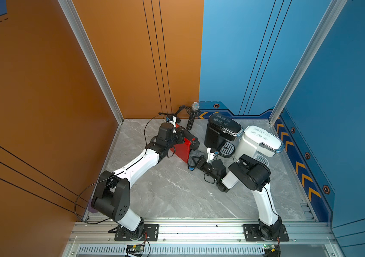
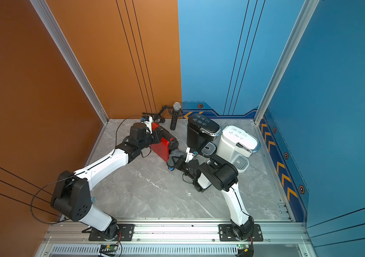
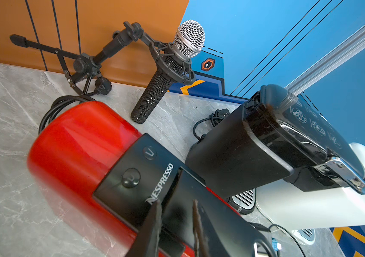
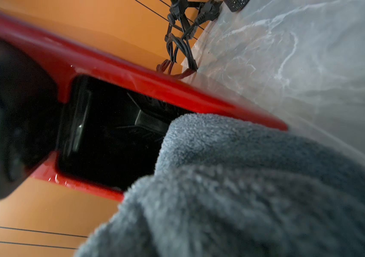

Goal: Wipe the surface of a coffee machine
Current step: Adjust the coffee machine at the center of the board.

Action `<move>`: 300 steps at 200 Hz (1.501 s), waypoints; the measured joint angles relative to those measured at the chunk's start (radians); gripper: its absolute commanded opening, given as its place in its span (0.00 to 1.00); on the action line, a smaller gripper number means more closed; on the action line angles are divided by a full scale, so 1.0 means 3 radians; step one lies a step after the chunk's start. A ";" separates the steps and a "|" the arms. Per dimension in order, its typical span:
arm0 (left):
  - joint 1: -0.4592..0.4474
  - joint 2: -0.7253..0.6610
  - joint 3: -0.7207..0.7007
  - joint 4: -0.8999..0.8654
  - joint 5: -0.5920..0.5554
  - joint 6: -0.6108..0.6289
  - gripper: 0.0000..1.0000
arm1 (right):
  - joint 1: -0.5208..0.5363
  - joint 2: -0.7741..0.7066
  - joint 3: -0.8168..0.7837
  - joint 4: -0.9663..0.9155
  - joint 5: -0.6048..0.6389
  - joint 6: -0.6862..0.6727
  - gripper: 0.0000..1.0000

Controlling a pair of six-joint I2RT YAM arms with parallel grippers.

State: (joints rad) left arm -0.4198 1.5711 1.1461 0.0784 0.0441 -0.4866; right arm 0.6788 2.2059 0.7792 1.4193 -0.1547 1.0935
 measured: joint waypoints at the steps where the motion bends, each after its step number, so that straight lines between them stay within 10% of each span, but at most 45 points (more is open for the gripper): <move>1: 0.0000 0.0000 0.0000 0.0000 0.0000 0.0001 0.26 | -0.0001 0.0006 0.0015 -0.0003 0.0001 -0.0003 0.00; 89: -0.0112 -0.0132 -0.0113 -0.0067 0.0031 -0.0037 0.26 | 0.0005 0.0118 0.0491 -0.0120 0.0006 -0.0015 0.00; 192: -0.0128 -0.0201 -0.0226 -0.0292 0.0144 -0.0053 0.27 | -0.0085 -0.0720 -0.0337 -0.0156 -0.0060 -0.0039 0.00; 300: -0.0125 -0.0196 -0.0215 -0.0312 0.0168 -0.0053 0.26 | 0.0003 0.0229 0.0315 -0.0027 -0.0083 0.0113 0.00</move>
State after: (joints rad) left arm -0.4572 1.5124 1.0817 -0.0151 0.0944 -0.5026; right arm 0.6796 2.2745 0.8738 1.4113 -0.1795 1.1275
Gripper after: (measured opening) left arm 0.264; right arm 0.134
